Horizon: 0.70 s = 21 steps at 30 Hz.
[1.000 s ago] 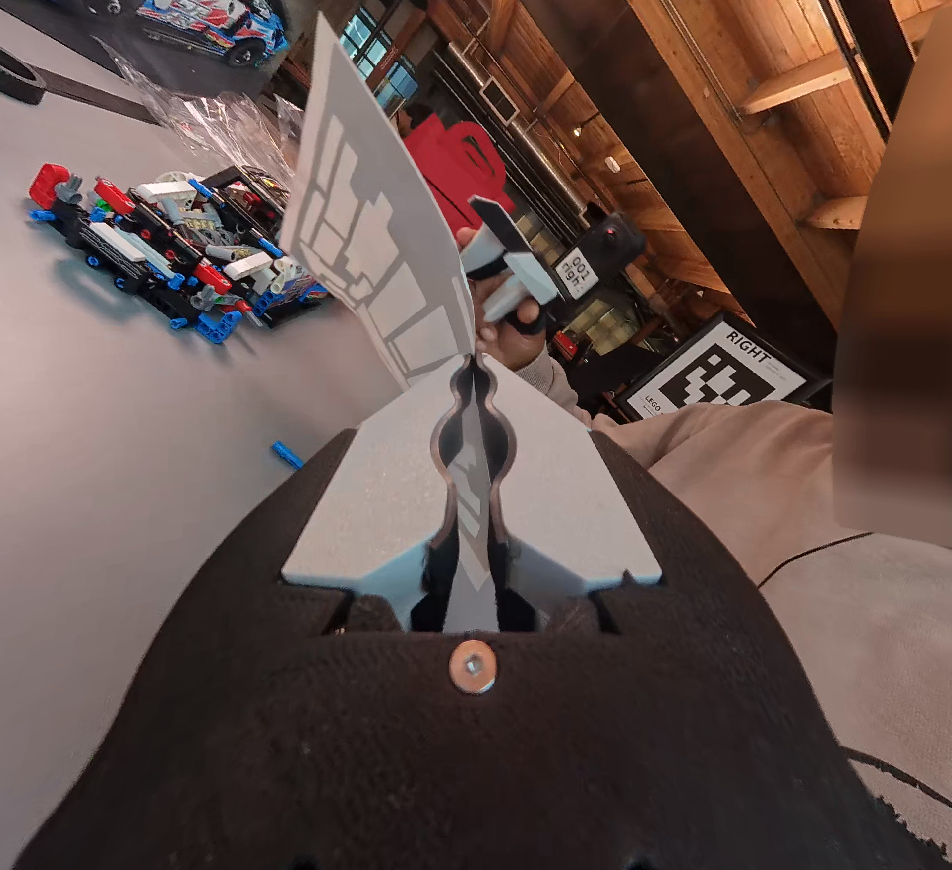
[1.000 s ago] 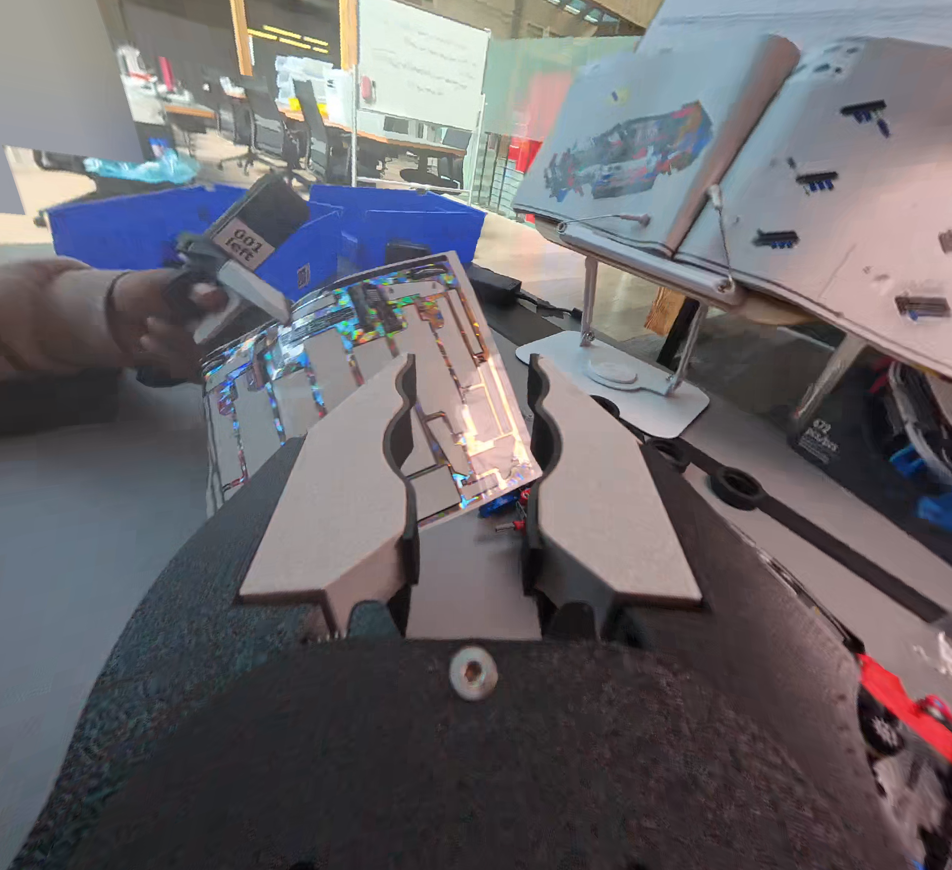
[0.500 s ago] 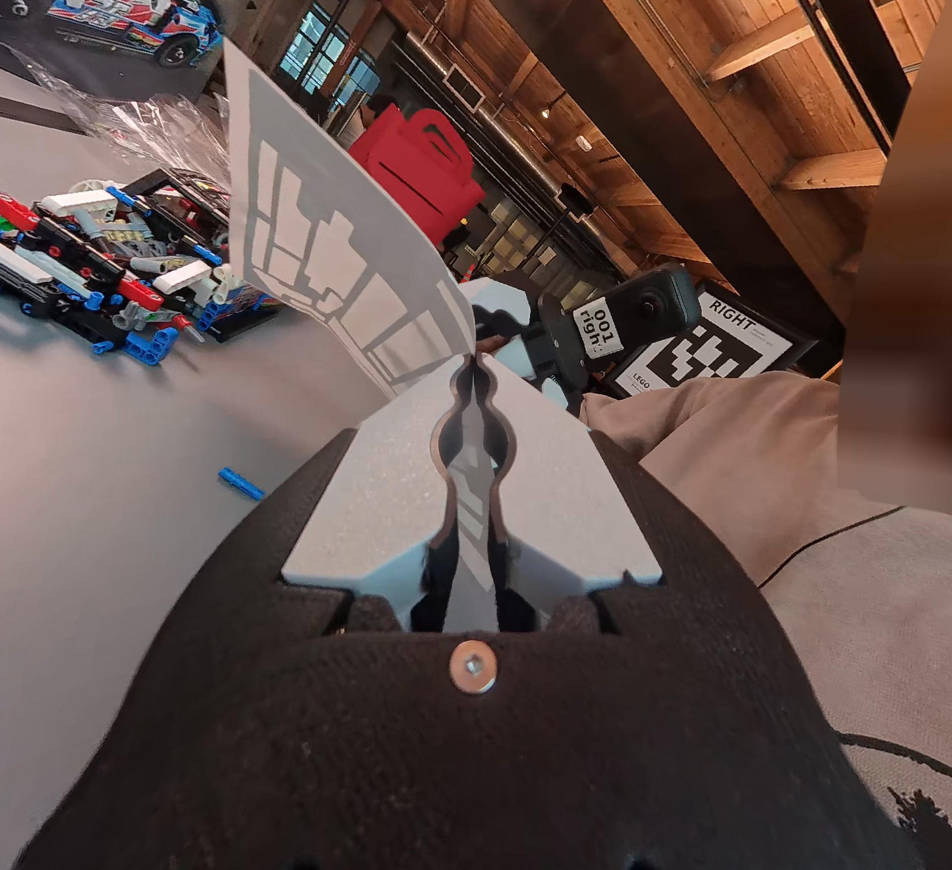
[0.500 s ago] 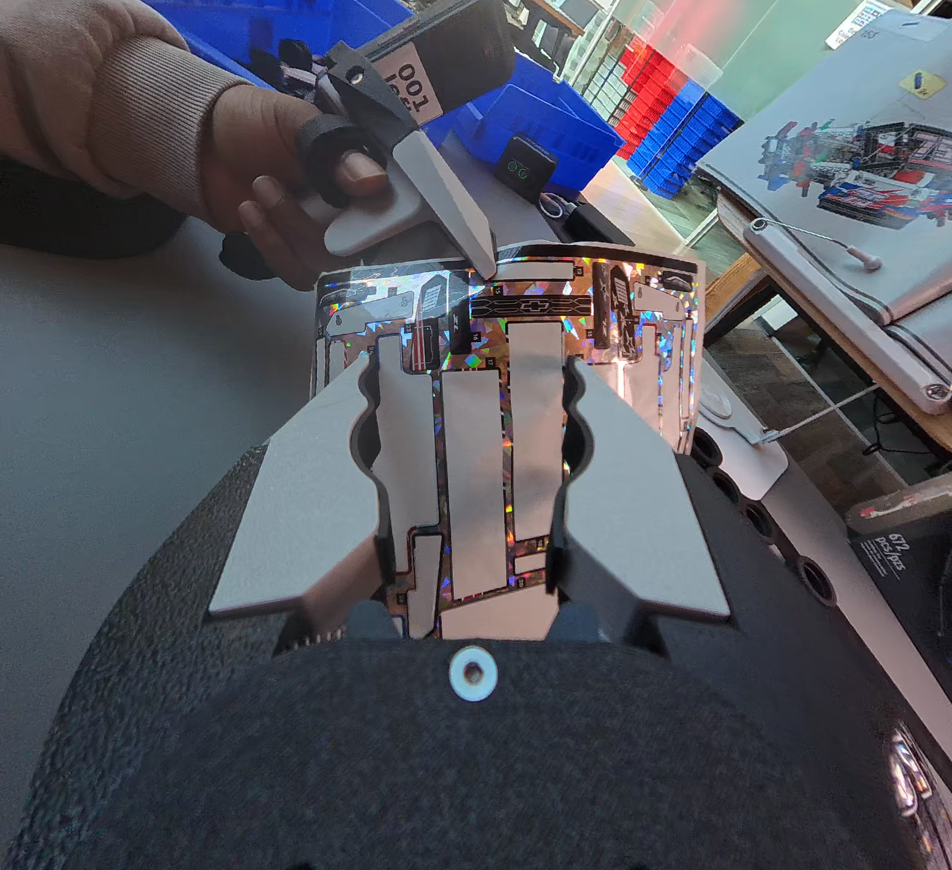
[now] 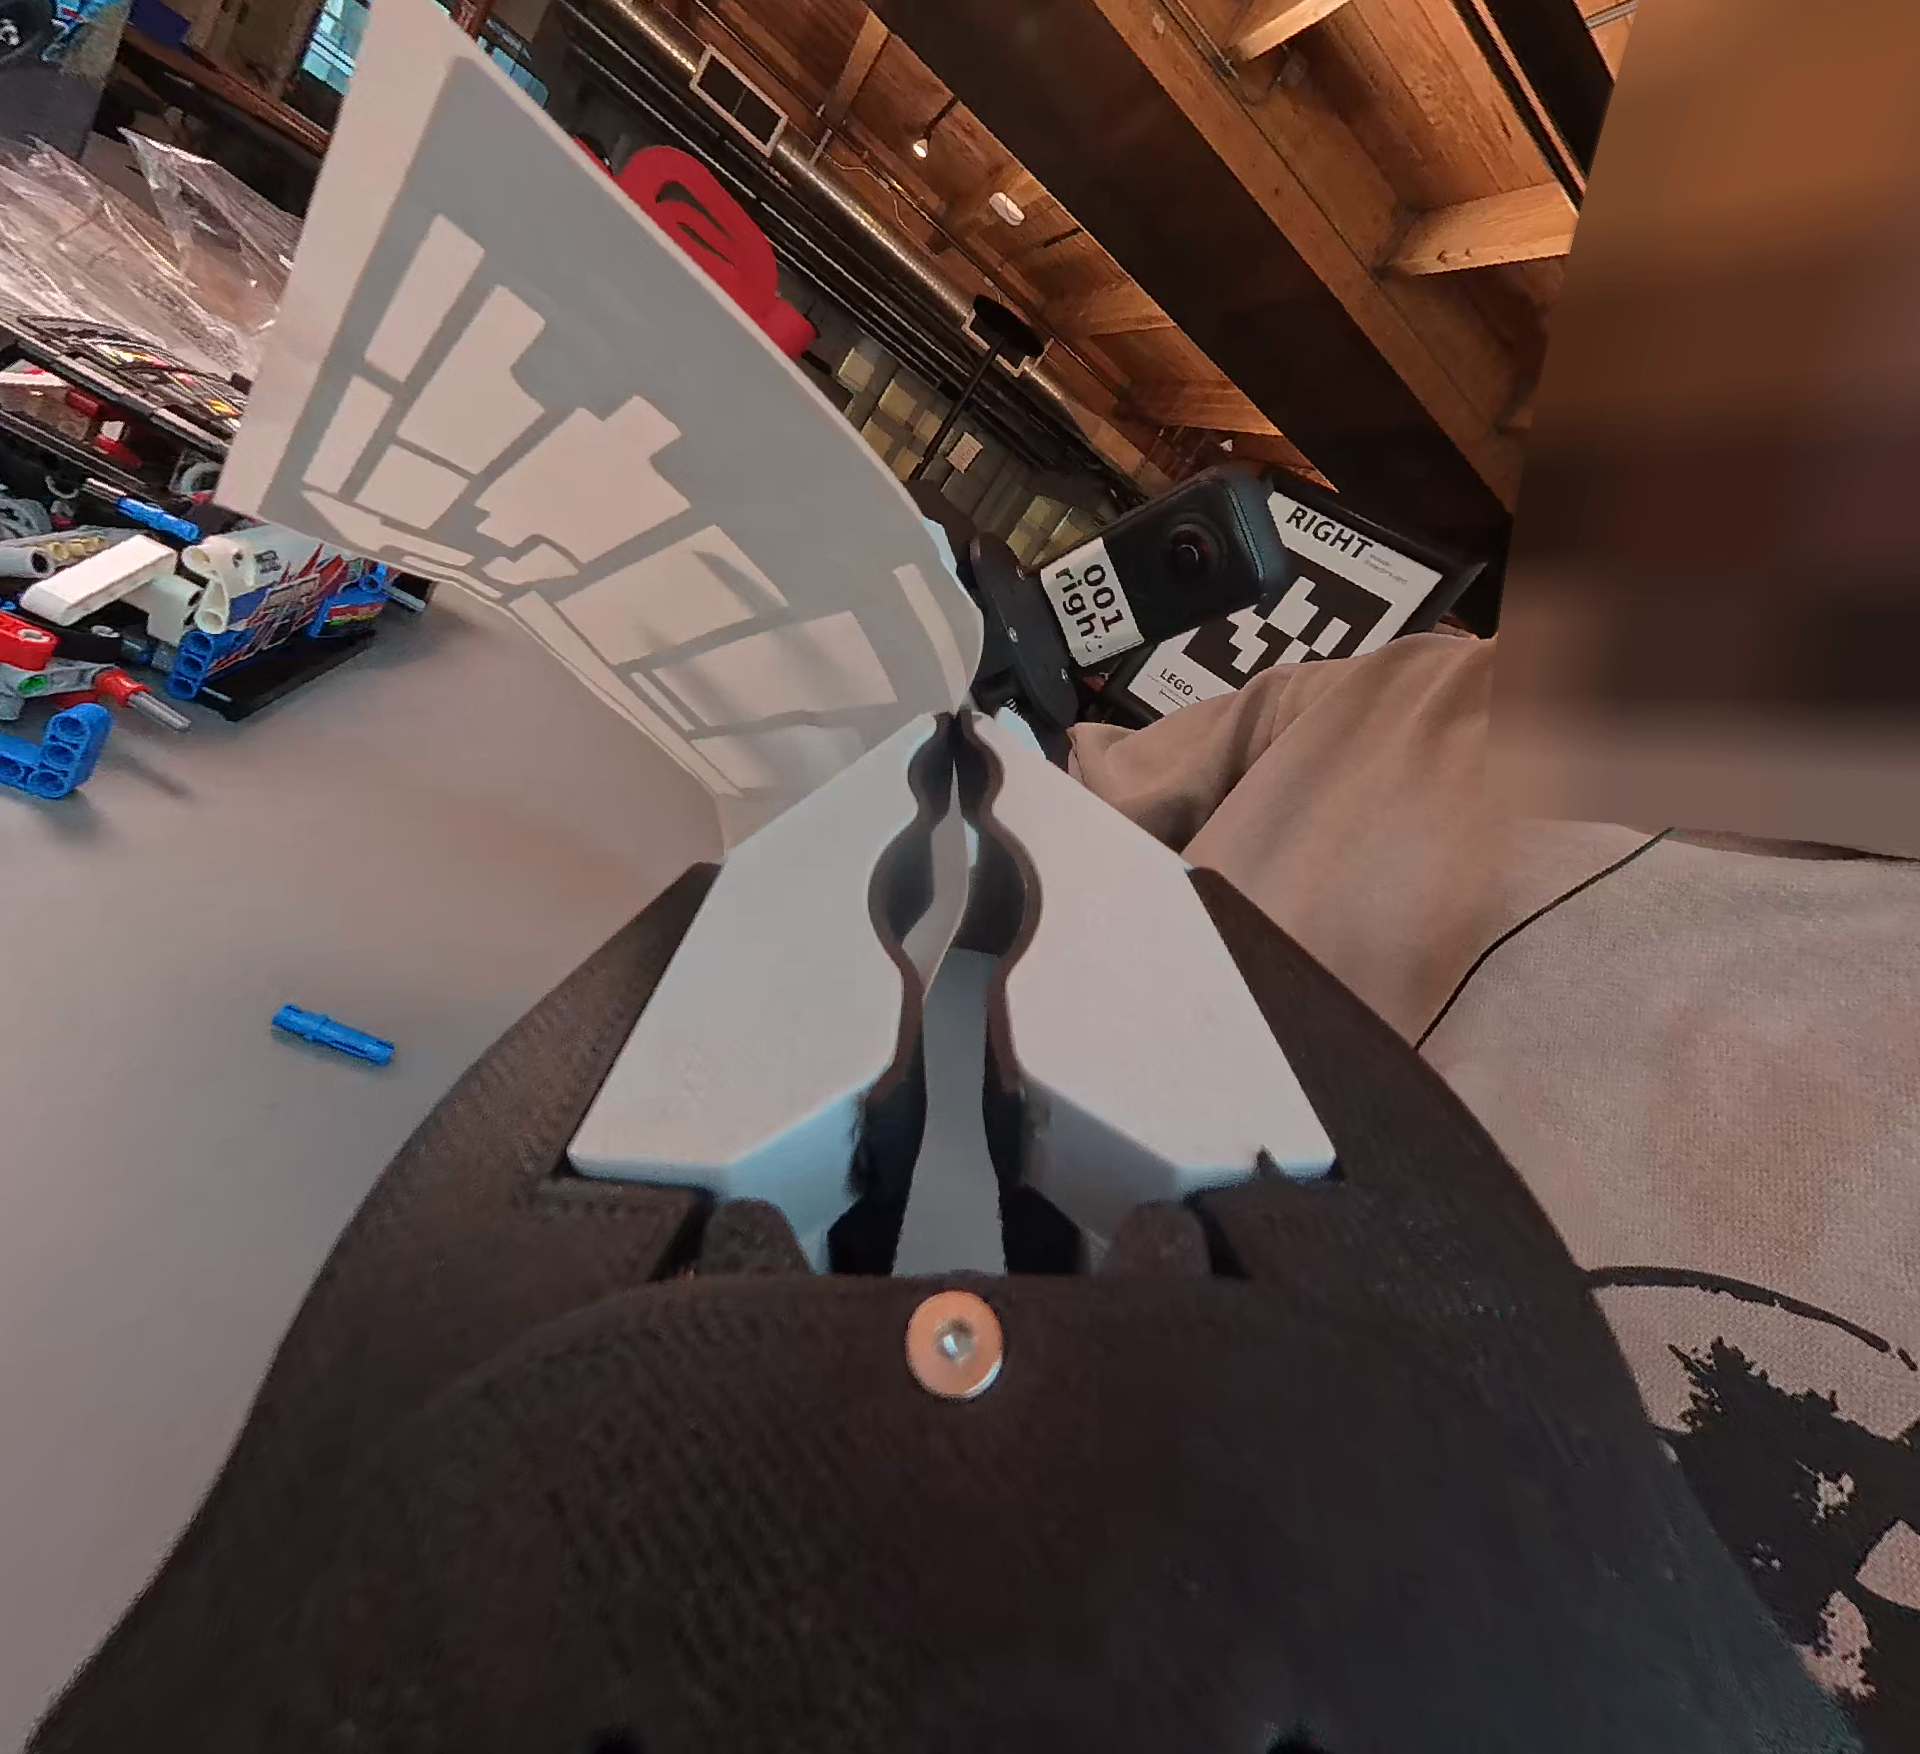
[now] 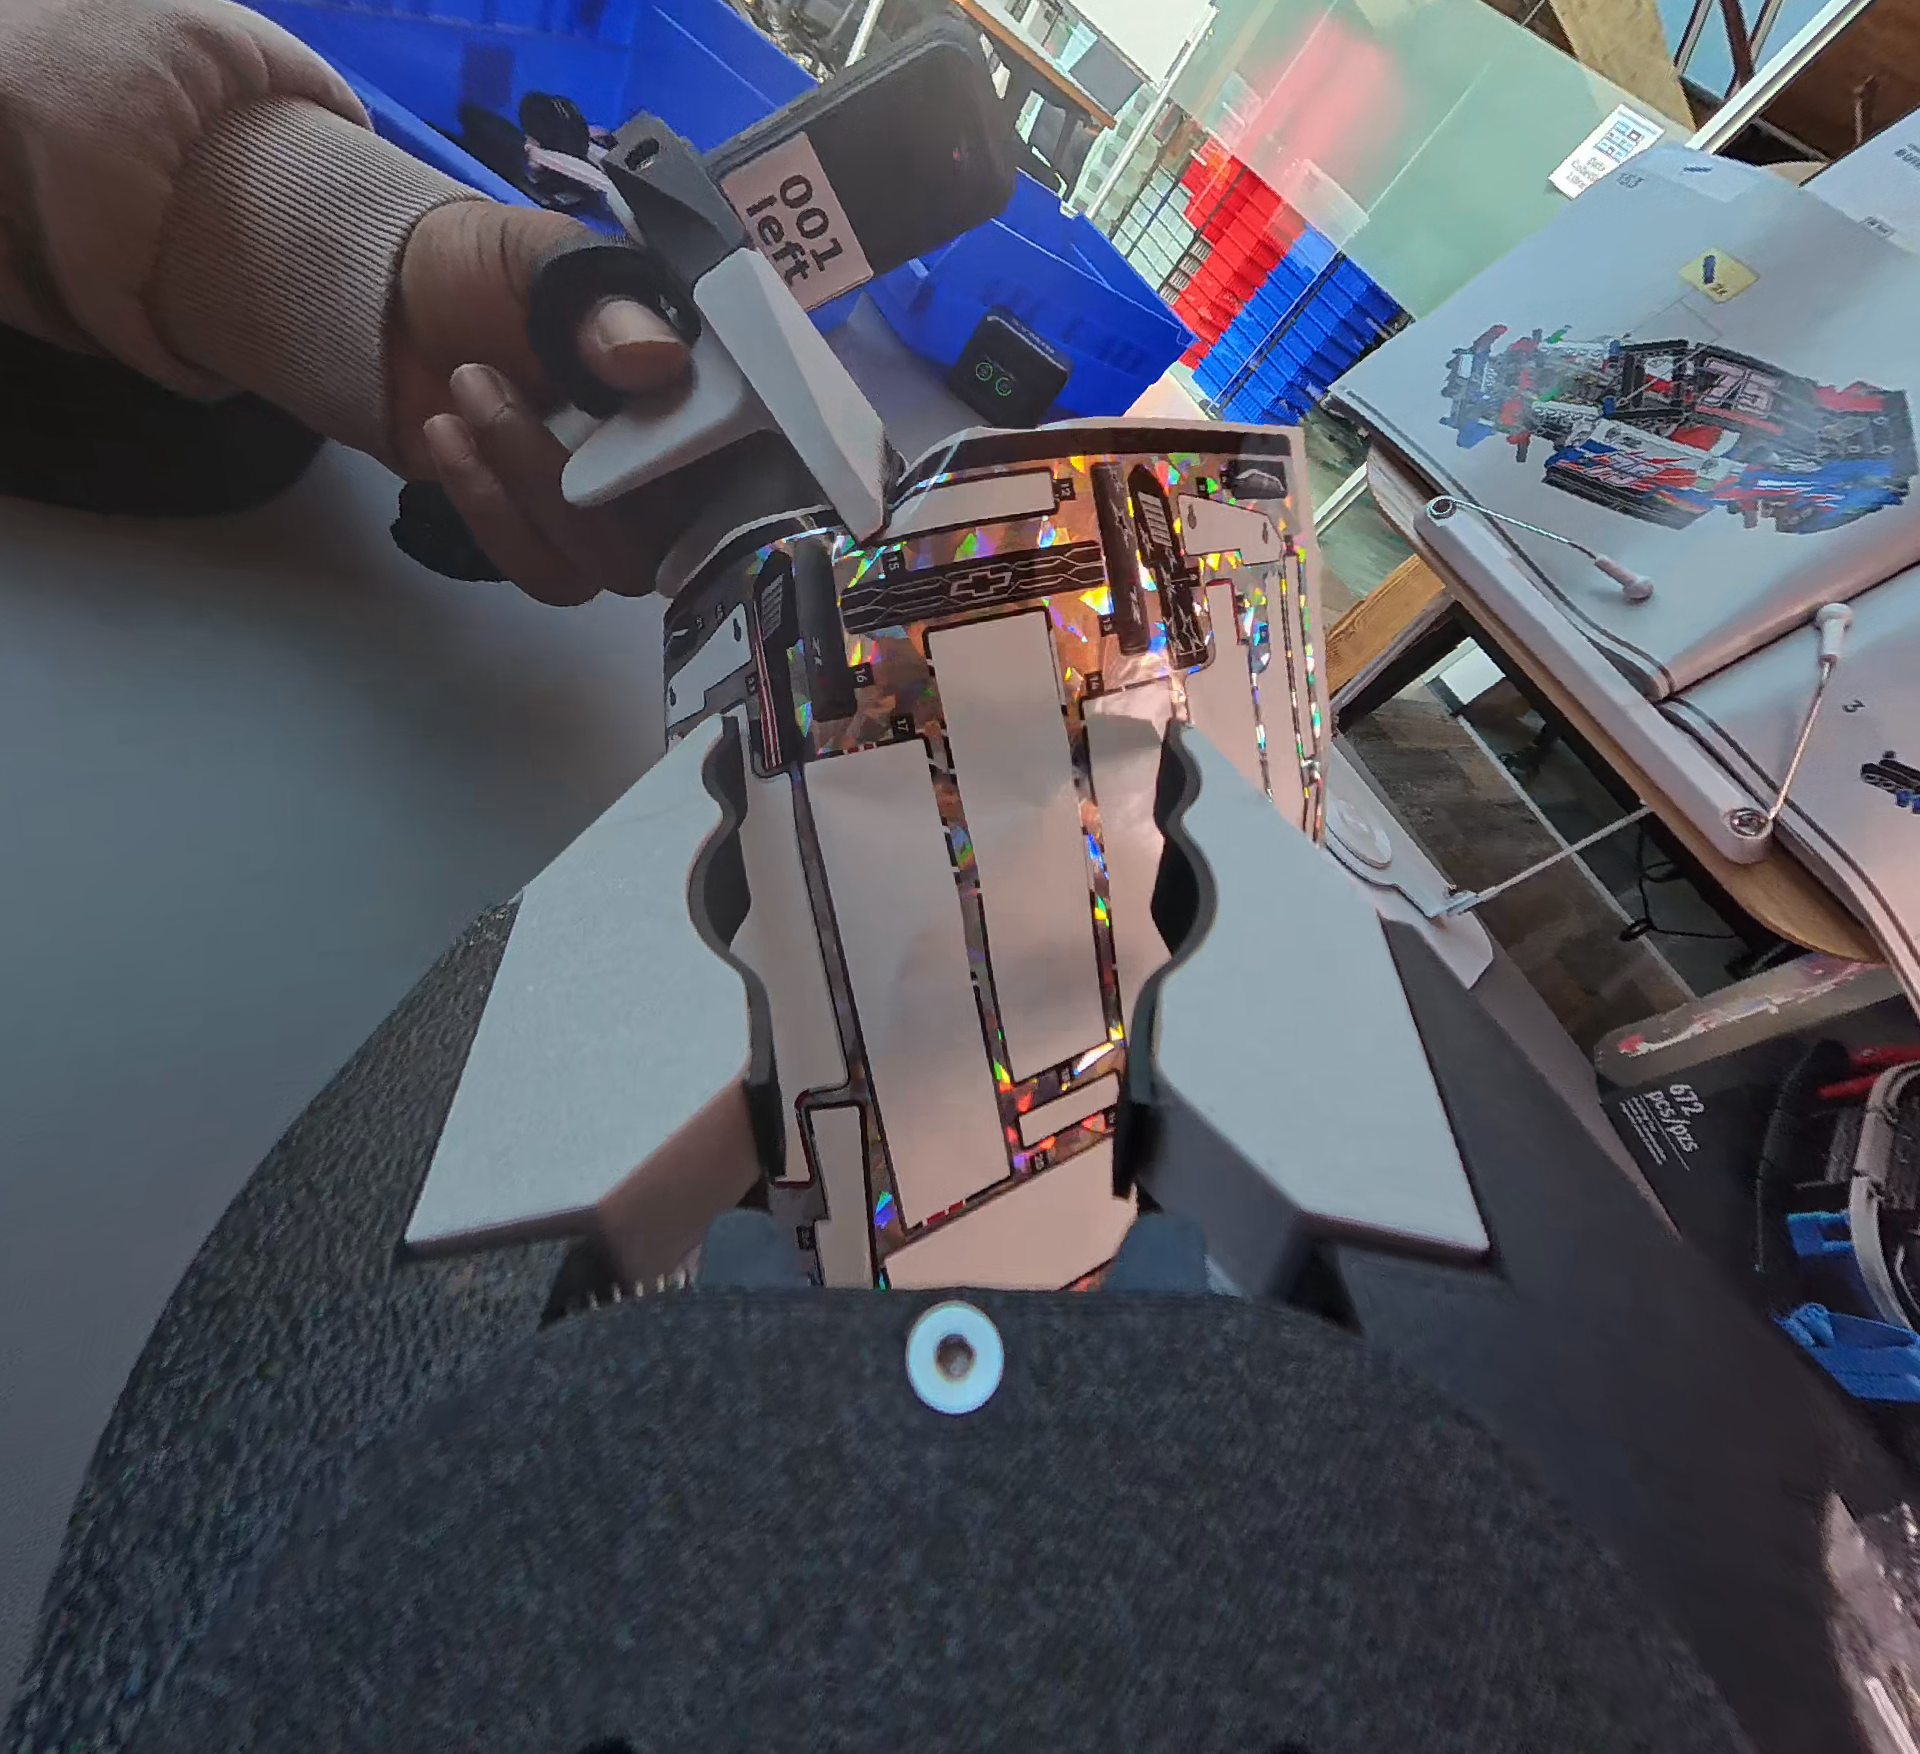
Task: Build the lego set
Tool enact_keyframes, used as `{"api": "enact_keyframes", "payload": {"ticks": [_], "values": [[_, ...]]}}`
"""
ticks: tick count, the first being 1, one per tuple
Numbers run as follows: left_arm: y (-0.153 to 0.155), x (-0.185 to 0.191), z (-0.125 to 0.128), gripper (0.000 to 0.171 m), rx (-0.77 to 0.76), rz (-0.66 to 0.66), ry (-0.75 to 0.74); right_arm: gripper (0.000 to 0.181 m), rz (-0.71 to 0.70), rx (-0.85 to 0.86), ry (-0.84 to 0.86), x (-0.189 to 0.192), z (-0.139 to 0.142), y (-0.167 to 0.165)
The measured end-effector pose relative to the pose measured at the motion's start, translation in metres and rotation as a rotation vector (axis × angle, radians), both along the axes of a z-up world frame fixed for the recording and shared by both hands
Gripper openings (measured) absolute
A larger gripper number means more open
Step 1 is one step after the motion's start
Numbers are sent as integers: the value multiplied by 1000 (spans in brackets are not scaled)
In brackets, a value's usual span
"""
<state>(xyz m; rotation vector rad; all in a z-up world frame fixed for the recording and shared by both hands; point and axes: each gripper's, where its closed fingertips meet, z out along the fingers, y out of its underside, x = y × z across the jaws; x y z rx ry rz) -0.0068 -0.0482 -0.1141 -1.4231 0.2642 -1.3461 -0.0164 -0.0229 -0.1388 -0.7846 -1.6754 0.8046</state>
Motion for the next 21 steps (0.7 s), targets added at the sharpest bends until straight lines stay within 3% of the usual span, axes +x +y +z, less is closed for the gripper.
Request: {"api": "enact_keyframes", "payload": {"ticks": [10, 13, 15, 18, 21], "values": [[-6, 9, -11, 0, 36, -35, 132, 64, 16, 217, 42, 7, -3, -8], [-5, 8, -18, 0, 37, -4, 214, 48, 14, 273, 72, 8, -2, -9], [-3, 5, -20, 1, 35, 21, 250, 27, 4, 320, 77, 8, -5, -7], [0, 1, -22, 9, 31, 66, 304, 20, -10, 383, 82, 7, -8, -6], [0, -2, -16, 29, 54, 99, 328, 16, -66, 451, 76, 4, -10, 3]]}}
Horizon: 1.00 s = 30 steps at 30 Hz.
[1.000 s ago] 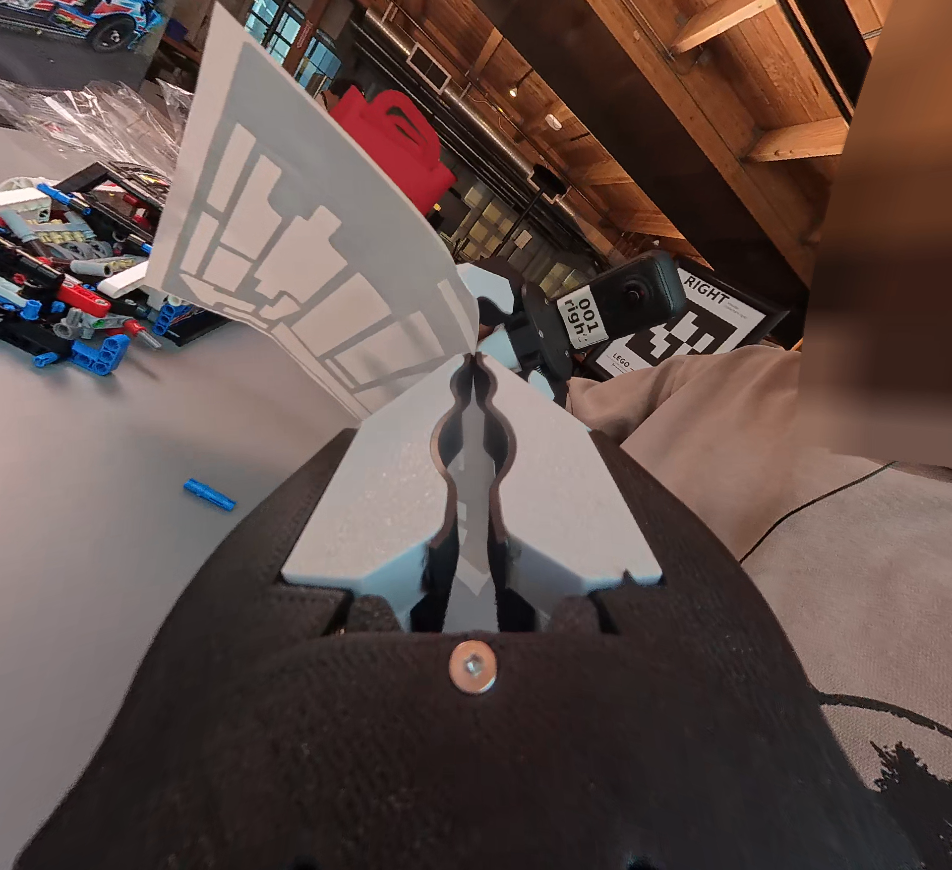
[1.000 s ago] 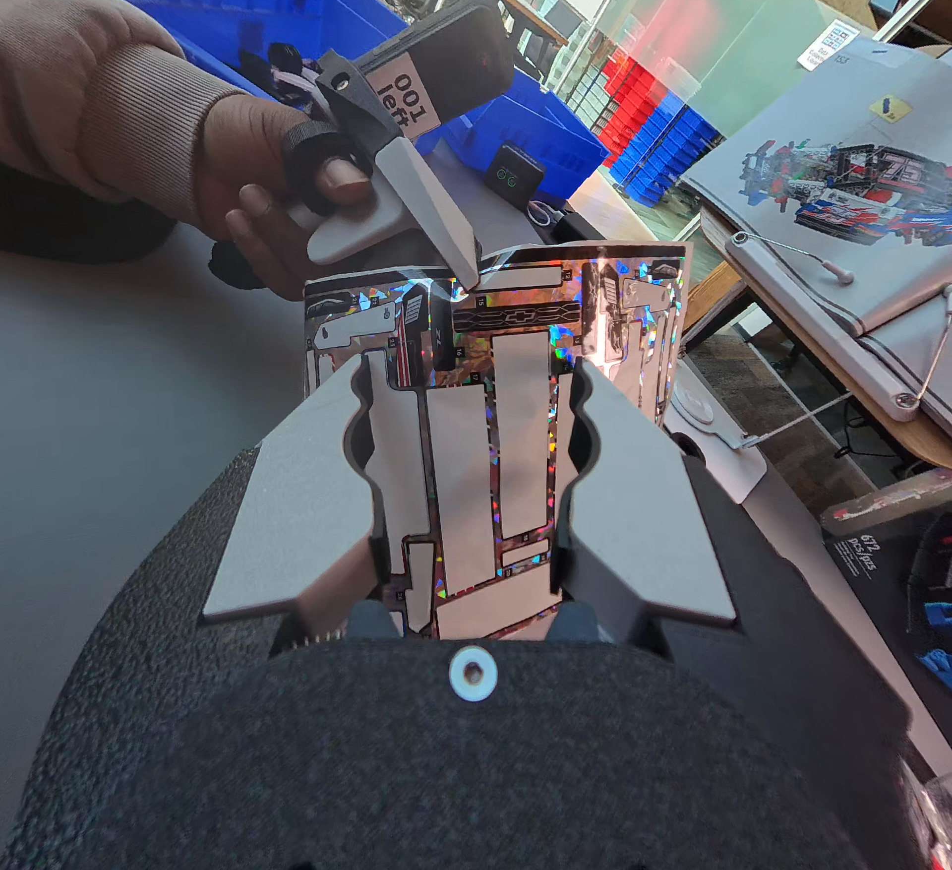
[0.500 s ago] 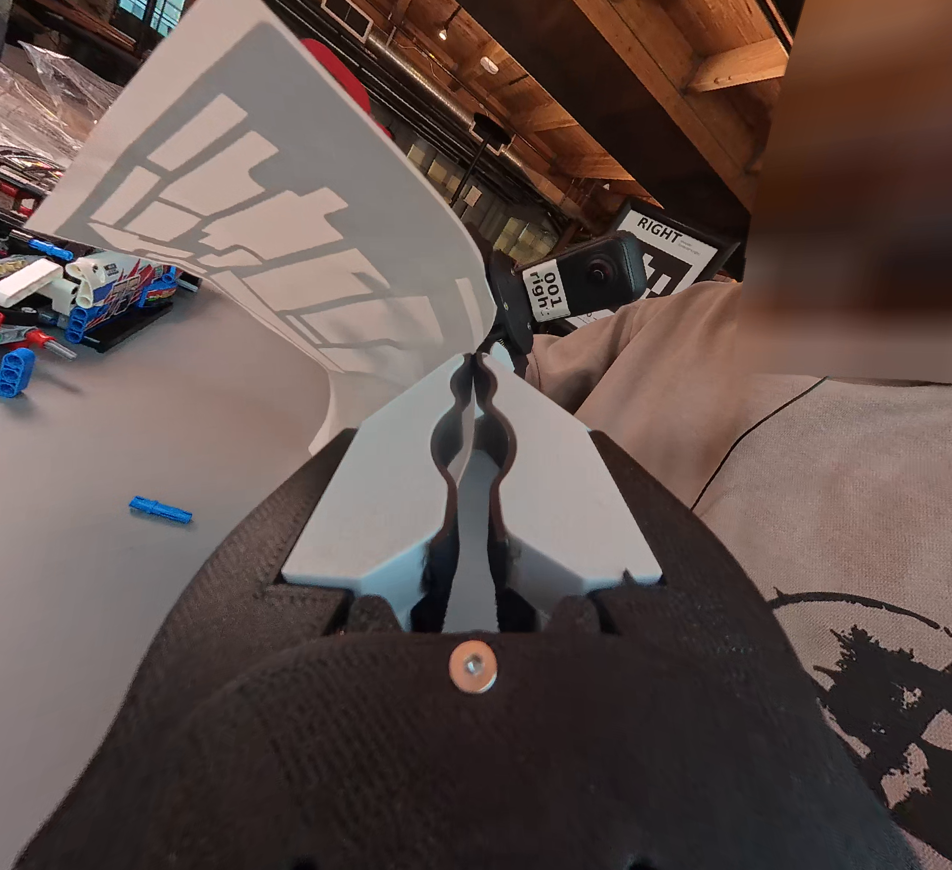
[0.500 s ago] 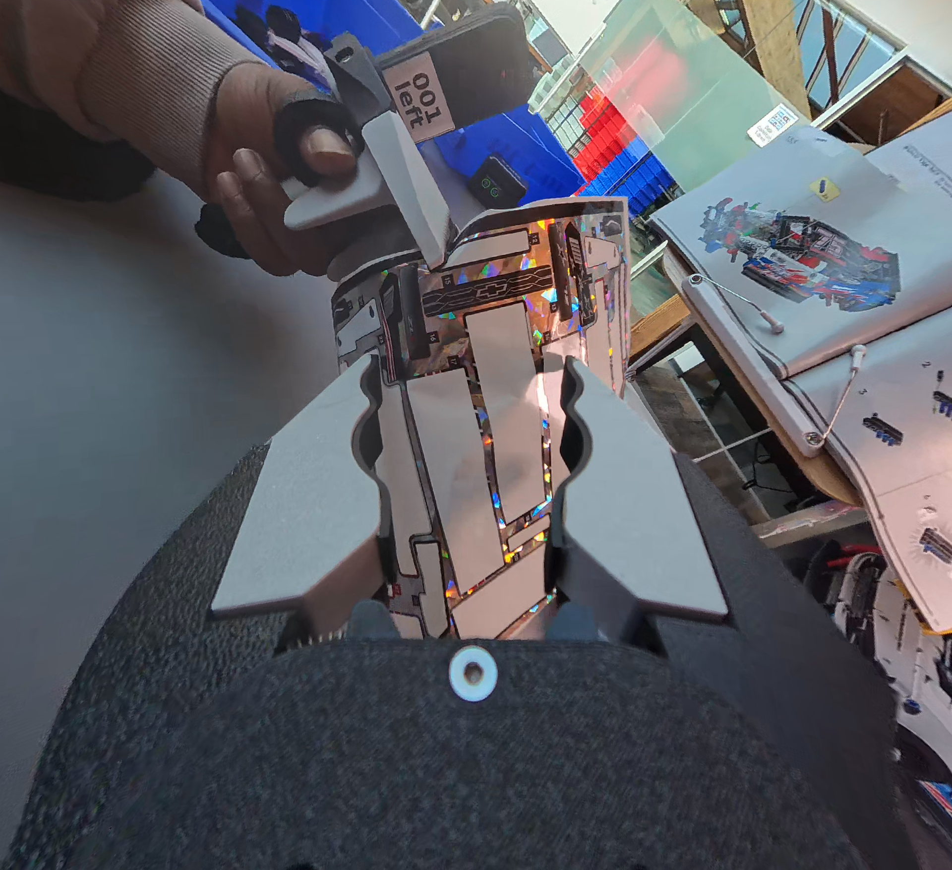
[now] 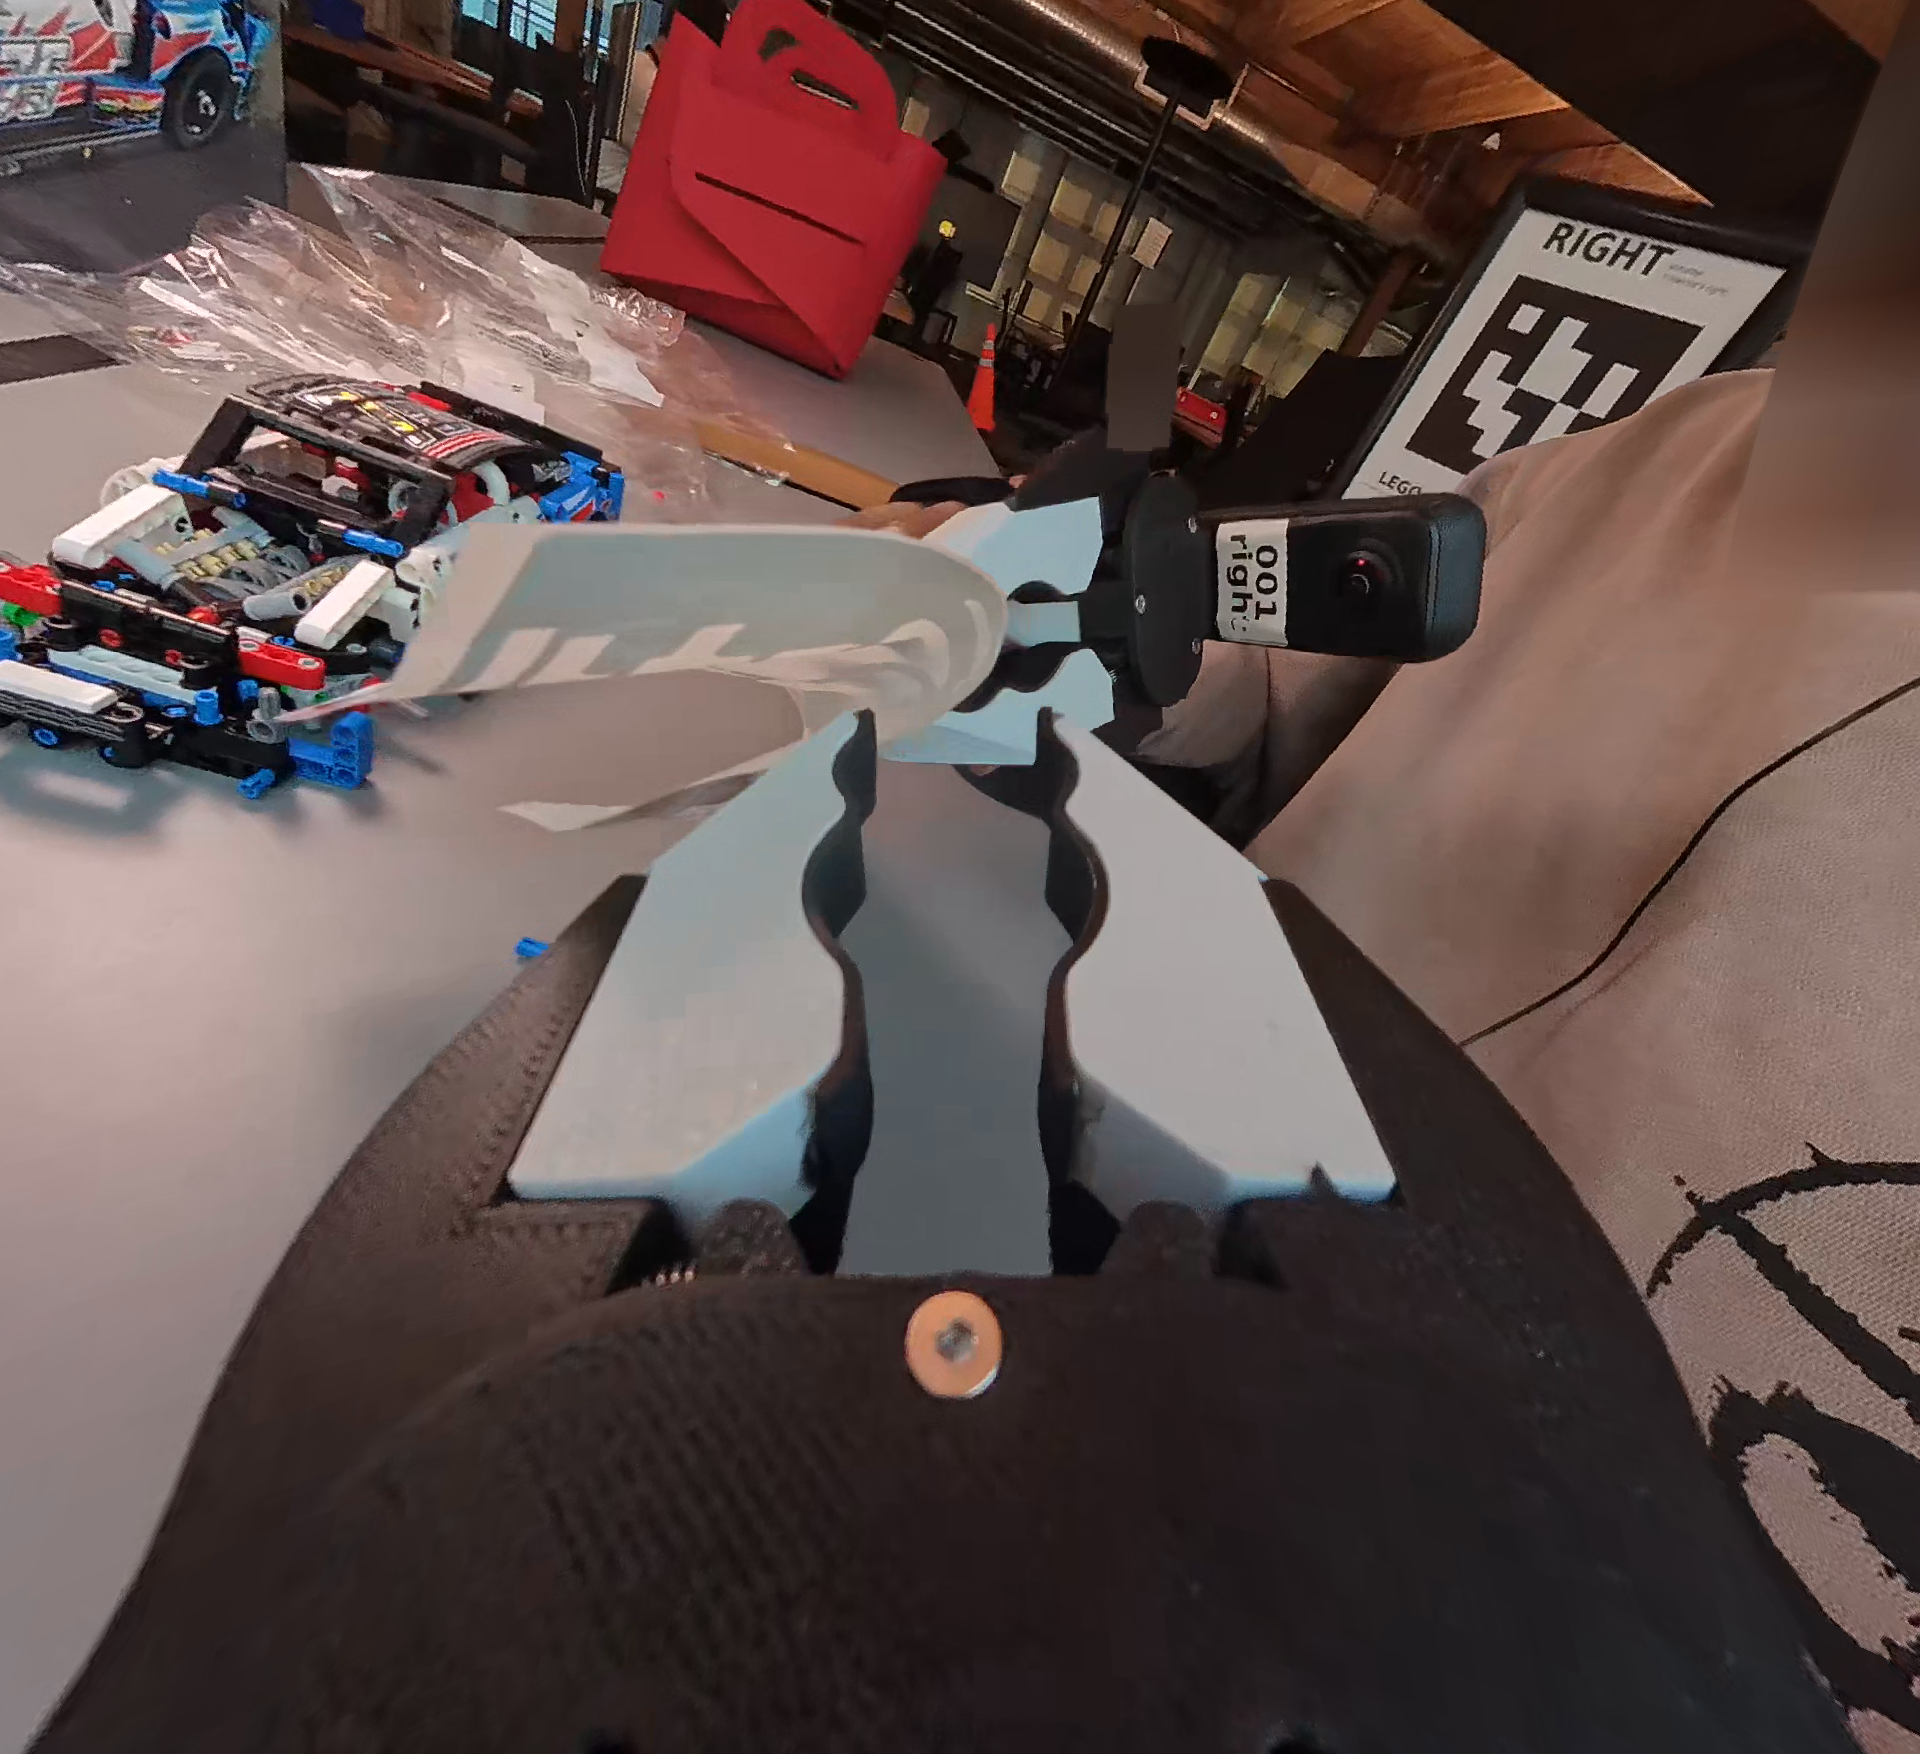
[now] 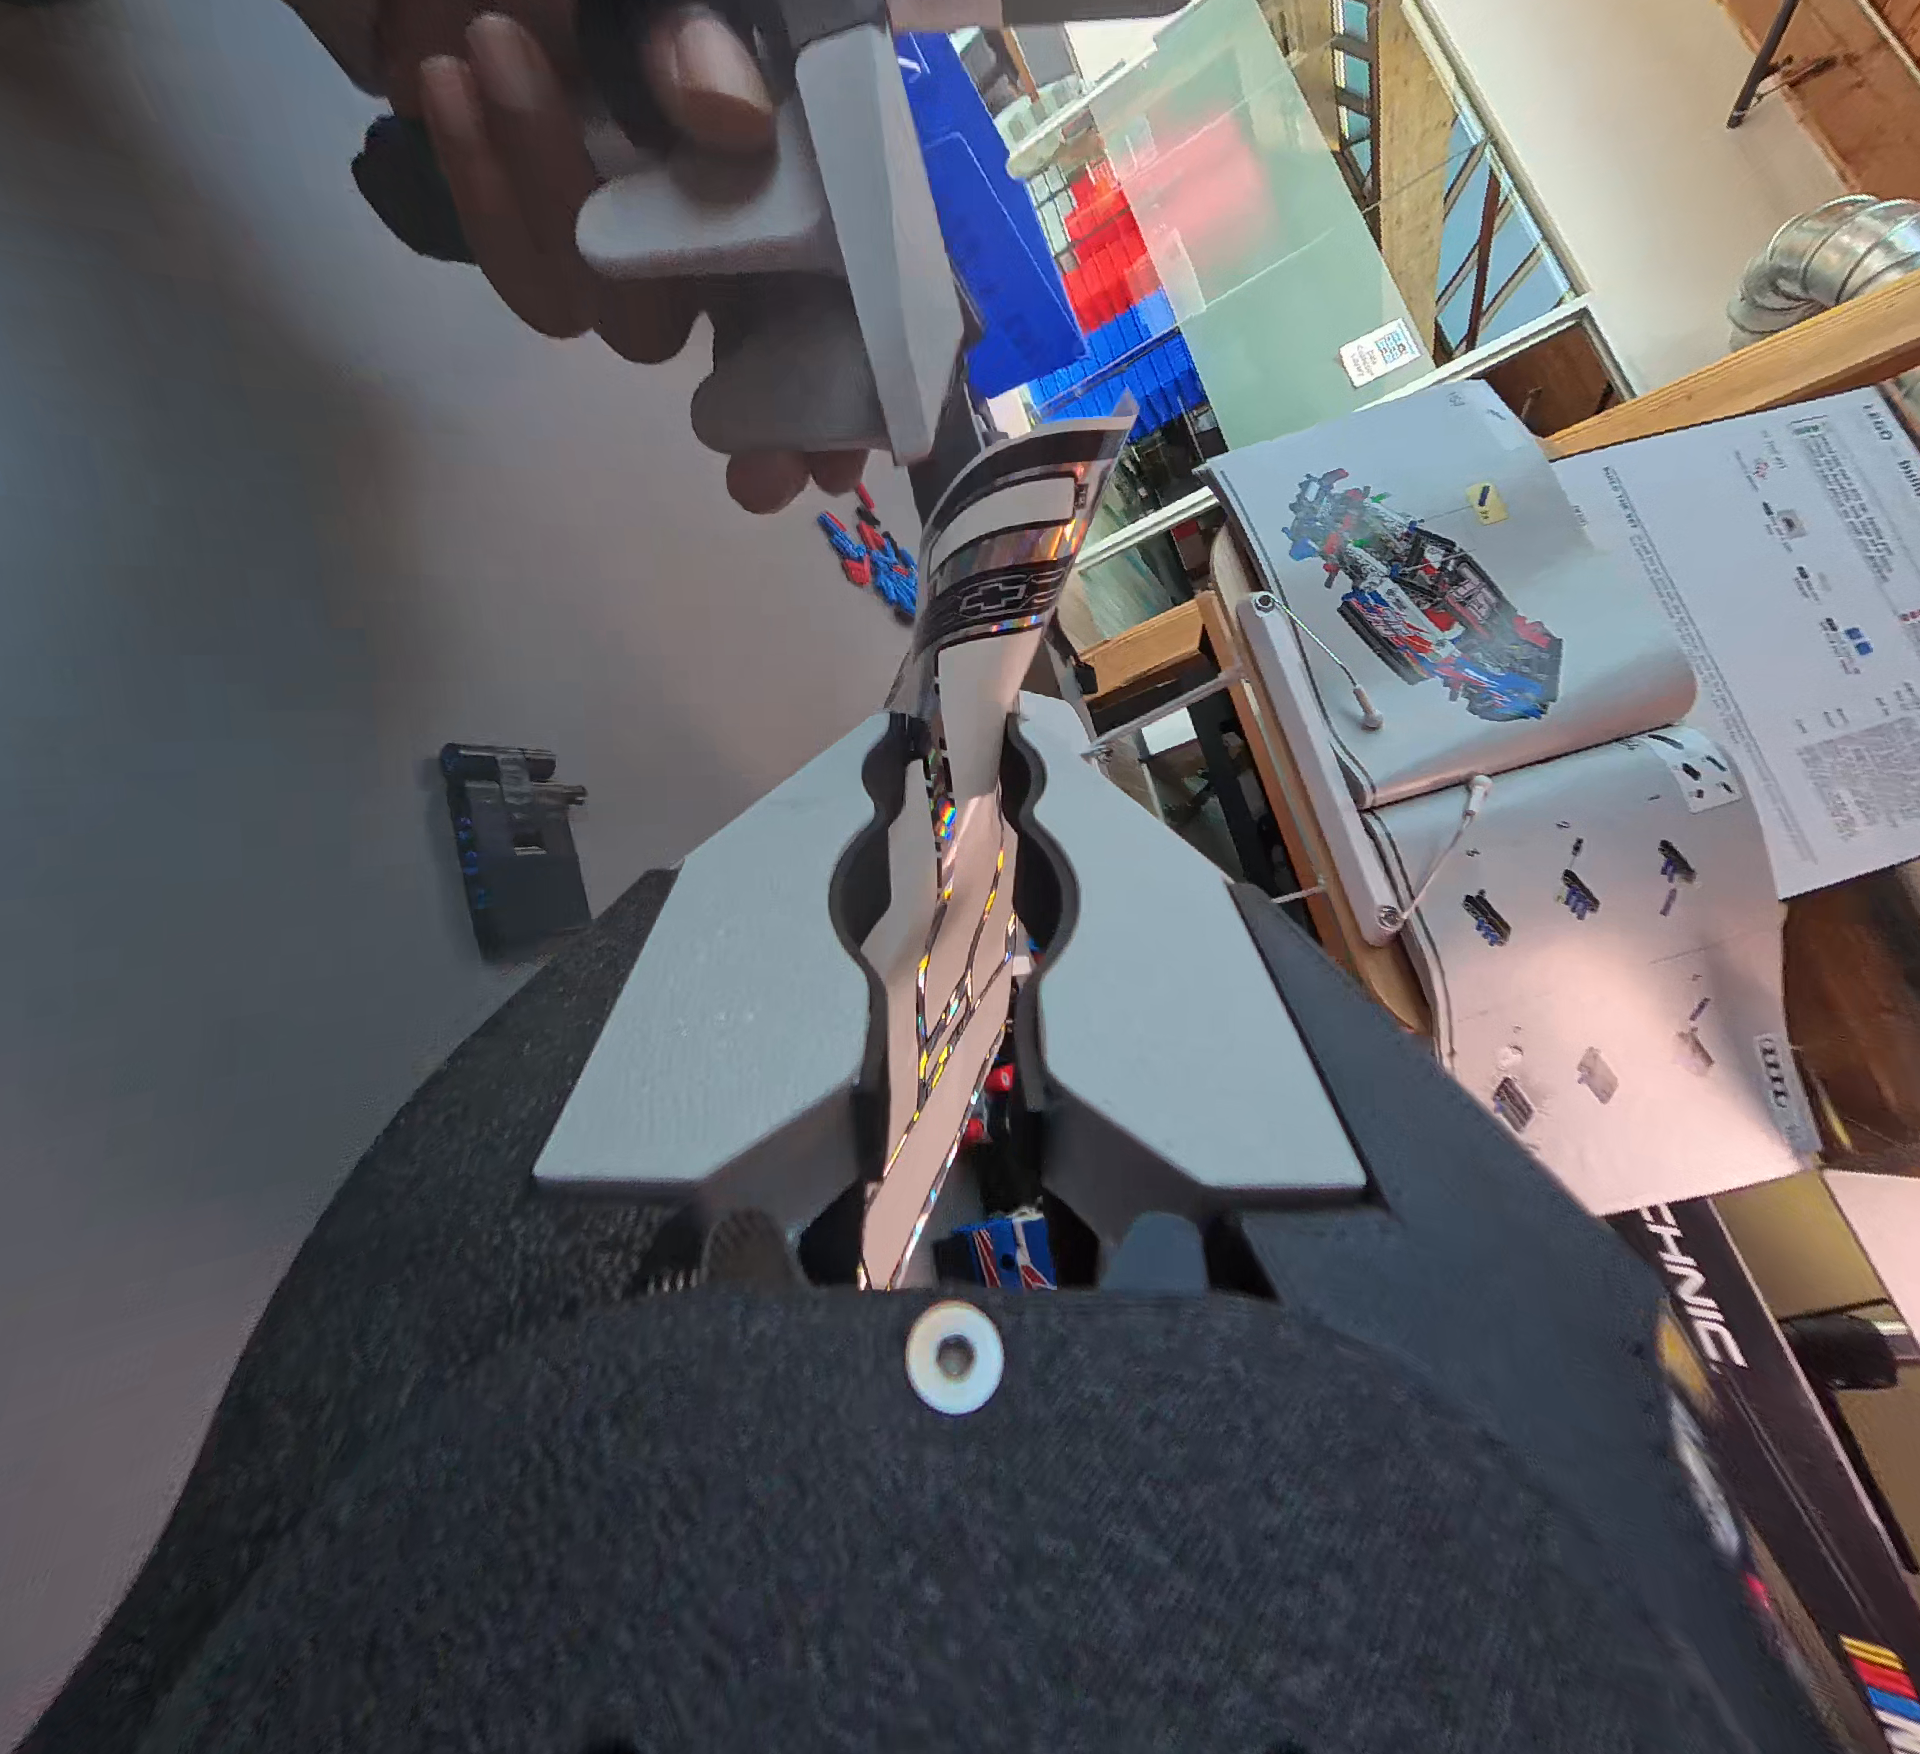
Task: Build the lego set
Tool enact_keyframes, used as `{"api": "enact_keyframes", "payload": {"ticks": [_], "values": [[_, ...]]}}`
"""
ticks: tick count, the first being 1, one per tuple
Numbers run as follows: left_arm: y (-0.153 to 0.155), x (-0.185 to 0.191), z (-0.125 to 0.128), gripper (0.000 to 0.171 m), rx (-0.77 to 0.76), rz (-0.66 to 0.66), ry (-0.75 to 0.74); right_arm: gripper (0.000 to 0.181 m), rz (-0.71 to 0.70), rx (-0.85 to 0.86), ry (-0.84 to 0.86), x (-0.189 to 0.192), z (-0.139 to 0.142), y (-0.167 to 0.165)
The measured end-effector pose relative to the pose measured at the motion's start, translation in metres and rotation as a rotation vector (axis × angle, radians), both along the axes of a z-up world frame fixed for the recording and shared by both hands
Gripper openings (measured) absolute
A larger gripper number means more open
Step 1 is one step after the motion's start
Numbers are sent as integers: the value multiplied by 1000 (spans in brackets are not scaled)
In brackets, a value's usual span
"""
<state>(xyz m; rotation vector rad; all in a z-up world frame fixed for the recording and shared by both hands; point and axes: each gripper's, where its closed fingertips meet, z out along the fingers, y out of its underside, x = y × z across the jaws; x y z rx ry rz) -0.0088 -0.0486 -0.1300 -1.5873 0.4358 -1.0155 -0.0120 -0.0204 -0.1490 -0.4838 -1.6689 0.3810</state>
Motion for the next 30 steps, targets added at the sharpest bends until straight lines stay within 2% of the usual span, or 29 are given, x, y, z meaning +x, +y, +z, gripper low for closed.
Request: {"api": "enact_keyframes", "payload": {"ticks": [2, 5, 7, 10, 14, 17, 19, 22, 25, 30], "values": [[3, -5, 5, 39, 15, 50, 30, 15, -65, 83, 27, -1, 3, 11], [12, -15, 13, 39, 32, 161, 37, 13, -113, 212, 44, -4, 2, 20], [17, -19, 13, 29, 18, 211, 35, 13, -110, 254, 41, -7, -3, 19], [18, -15, 0, 4, 16, 228, 149, 13, -108, 278, 40, -11, -8, 18], [15, -11, 4, 0, 89, 237, 196, 16, -95, 271, 61, -11, -5, 16], [9, -6, 7, 0, 161, 203, 220, 28, -5, 153, 45, -8, -7, 5], [5, -4, 7, 0, 206, 185, 248, 39, 118, -48, 18, -2, -4, -11], [3, -2, 7, 0, 244, 171, 282, 37, 263, -316, 71, 12, 29, -27], [0, 5, 5, 0, 279, 138, 295, 38, 252, -382, 64, 13, 41, -23], [-3, 21, 2, 0, 319, 86, 333, 36, 258, -358, -2, 12, 27, -32]]}}
